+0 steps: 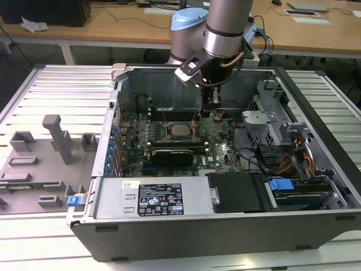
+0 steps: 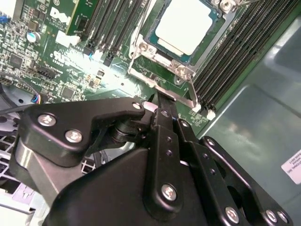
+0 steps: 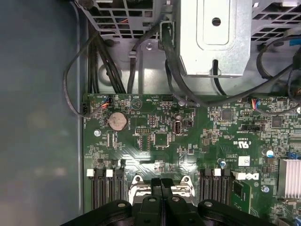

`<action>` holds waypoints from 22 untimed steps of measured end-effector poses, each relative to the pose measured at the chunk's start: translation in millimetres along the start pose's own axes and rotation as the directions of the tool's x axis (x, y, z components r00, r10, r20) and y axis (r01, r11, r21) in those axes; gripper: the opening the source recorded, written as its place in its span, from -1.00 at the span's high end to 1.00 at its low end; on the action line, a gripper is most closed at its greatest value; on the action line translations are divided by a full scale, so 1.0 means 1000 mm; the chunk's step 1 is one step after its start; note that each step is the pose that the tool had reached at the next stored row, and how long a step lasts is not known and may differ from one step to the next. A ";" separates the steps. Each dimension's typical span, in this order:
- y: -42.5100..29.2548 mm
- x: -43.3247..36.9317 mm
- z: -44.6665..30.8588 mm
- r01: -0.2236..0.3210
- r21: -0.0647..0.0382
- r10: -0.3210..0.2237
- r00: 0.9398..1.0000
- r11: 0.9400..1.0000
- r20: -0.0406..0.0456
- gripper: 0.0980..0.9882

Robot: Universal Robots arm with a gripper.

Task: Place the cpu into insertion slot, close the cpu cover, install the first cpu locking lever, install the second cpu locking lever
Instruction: 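Close the cpu cover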

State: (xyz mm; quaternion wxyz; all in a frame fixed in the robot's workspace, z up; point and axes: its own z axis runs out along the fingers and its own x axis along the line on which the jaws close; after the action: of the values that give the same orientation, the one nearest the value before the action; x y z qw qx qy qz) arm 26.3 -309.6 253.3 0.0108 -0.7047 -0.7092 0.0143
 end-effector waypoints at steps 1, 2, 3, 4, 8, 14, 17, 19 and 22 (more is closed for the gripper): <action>-0.0006 0.0000 0.0000 0.000 -0.001 0.000 1.000 1.000 0.000 0.98; -0.0017 0.0000 -0.0001 0.000 -0.002 0.000 1.000 1.000 0.000 0.98; -0.0026 -0.0001 -0.0001 0.000 -0.003 0.000 1.000 1.000 0.000 0.98; -0.0036 -0.0001 0.0000 0.000 -0.004 0.000 1.000 1.000 0.000 0.98; -0.0065 0.0000 0.0001 0.000 -0.006 0.000 1.000 1.000 0.001 0.98; -0.0122 0.0001 0.0003 0.000 -0.009 0.000 1.000 1.000 0.001 0.98; -0.0140 0.0002 0.0004 0.000 -0.009 0.000 1.000 1.000 0.002 0.98; -0.0163 0.0002 0.0005 0.000 -0.009 0.000 1.000 1.000 0.002 0.98; -0.0256 0.0003 0.0013 0.000 -0.016 0.000 1.000 1.000 0.002 0.98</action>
State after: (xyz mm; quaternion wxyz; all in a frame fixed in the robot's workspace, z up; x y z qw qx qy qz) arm 0.6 -309.5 252.9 0.0044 -0.7048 -0.7094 0.0093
